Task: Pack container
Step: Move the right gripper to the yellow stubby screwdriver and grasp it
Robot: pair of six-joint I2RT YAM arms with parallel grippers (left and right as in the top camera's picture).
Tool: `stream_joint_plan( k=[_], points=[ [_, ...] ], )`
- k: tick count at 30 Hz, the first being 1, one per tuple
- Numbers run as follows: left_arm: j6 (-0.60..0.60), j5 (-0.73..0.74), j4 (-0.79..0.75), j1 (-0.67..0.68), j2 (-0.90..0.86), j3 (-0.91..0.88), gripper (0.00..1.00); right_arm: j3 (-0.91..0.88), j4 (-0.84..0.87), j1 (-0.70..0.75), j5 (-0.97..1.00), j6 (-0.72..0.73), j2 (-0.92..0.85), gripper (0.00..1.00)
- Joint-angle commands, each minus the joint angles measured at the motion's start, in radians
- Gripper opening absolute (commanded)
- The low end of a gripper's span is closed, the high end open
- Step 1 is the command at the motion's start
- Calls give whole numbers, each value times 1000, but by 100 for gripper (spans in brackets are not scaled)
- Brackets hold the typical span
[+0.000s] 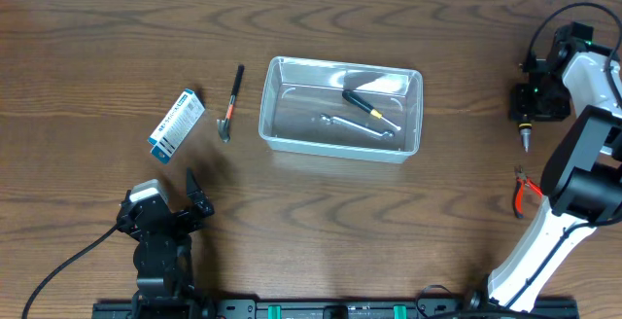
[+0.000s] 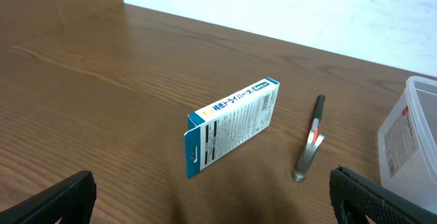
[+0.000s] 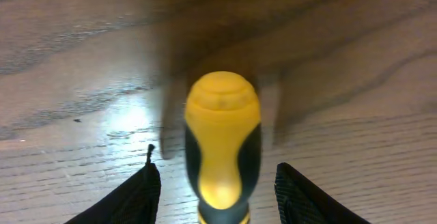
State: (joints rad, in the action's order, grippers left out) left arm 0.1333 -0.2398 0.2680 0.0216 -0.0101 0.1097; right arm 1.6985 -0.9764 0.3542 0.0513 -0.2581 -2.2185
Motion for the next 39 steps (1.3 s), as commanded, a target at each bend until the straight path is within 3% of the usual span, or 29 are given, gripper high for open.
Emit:
stream_joint_plan(
  k=[1, 9, 19, 24, 30, 35, 39],
  points=[
    [-6, -5, 7, -3, 6, -23, 98, -12, 6, 26, -19, -13, -2, 54],
    [-6, -4, 7, -3, 6, -23, 98, -21, 20, 36, -87, -38, -11, 50],
    [-6, -5, 7, -3, 6, -23, 98, -76, 57, 36, -112, -65, -11, 53],
    [-6, -4, 7, -3, 6, -23, 98, -76, 56, 36, -112, -64, -11, 36],
    [-6, -4, 7, -3, 6, -23, 98, -76, 49, 34, -112, -52, -11, 25],
    [-6, -4, 7, -3, 6, -23, 98, -76, 42, 30, -113, -41, -11, 8],
    [-6, -5, 7, -3, 6, -23, 98, -75, 42, 24, -129, -27, -11, 2]
  ],
)
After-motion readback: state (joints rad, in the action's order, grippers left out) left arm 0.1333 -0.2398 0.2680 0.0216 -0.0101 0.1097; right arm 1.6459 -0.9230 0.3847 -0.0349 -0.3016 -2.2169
